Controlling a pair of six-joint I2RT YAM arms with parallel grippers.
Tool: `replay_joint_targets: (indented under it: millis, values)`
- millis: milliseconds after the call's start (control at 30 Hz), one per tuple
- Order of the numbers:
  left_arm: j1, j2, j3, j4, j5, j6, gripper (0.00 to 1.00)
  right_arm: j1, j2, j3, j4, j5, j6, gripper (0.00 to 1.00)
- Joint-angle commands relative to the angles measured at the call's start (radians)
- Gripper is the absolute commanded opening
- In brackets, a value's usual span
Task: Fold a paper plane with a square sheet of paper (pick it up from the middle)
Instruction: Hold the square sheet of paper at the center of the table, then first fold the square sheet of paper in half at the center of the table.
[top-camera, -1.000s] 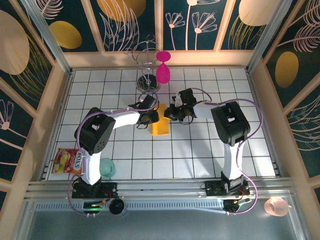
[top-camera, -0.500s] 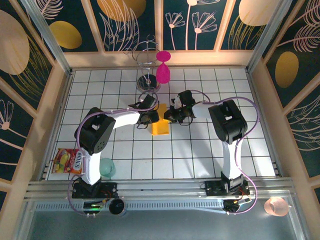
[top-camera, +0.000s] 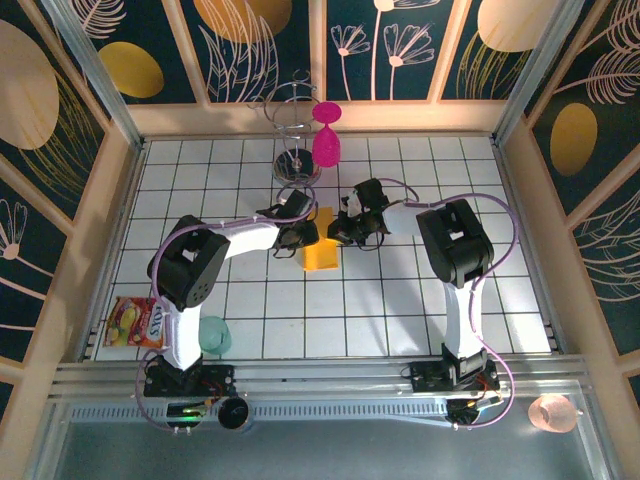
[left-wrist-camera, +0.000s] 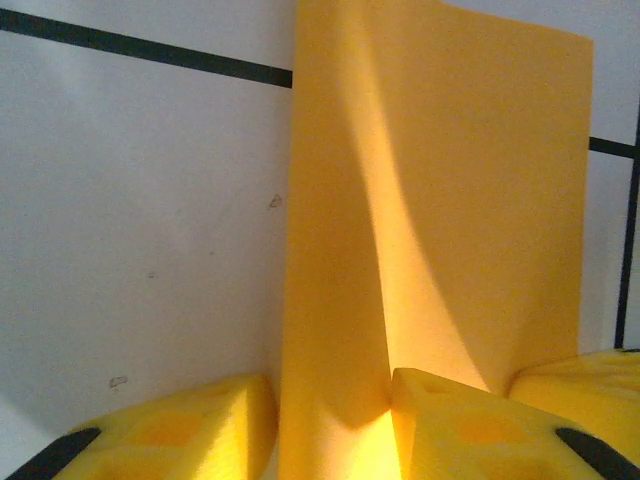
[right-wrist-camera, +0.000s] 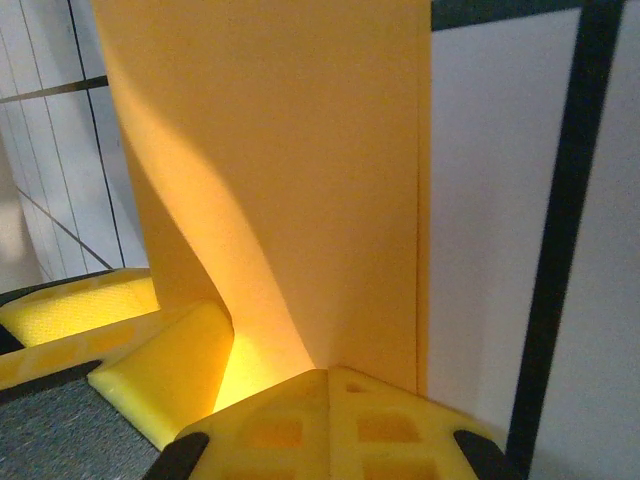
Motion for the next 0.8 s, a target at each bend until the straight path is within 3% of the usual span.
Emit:
replay_joint_targets:
  millis: [0, 200, 333, 500, 667, 767]
  values:
    - [0.010, 0.070, -0.040, -0.069, -0.018, 0.016, 0.41, 0.001, 0.113, -0.082, -0.156, 0.196, -0.042, 0.00]
    - [0.011, -0.099, -0.009, -0.142, -0.115, 0.010, 0.49, 0.002, 0.124, -0.103, -0.144, 0.203, -0.035, 0.00]
    - [0.011, -0.151, -0.002, -0.105, -0.004, 0.028, 0.47, 0.001, 0.122, -0.108, -0.139, 0.210, -0.026, 0.00]
    - [0.011, -0.150, -0.039, 0.061, 0.245, 0.009, 0.30, 0.001, 0.128, -0.115, -0.129, 0.214, -0.017, 0.00]
    - [0.012, -0.100, -0.063, 0.157, 0.349, -0.020, 0.11, 0.004, 0.131, -0.119, -0.128, 0.218, -0.016, 0.00]
    - [0.014, -0.071, -0.068, 0.174, 0.373, -0.020, 0.06, 0.004, 0.131, -0.118, -0.128, 0.216, -0.016, 0.00]
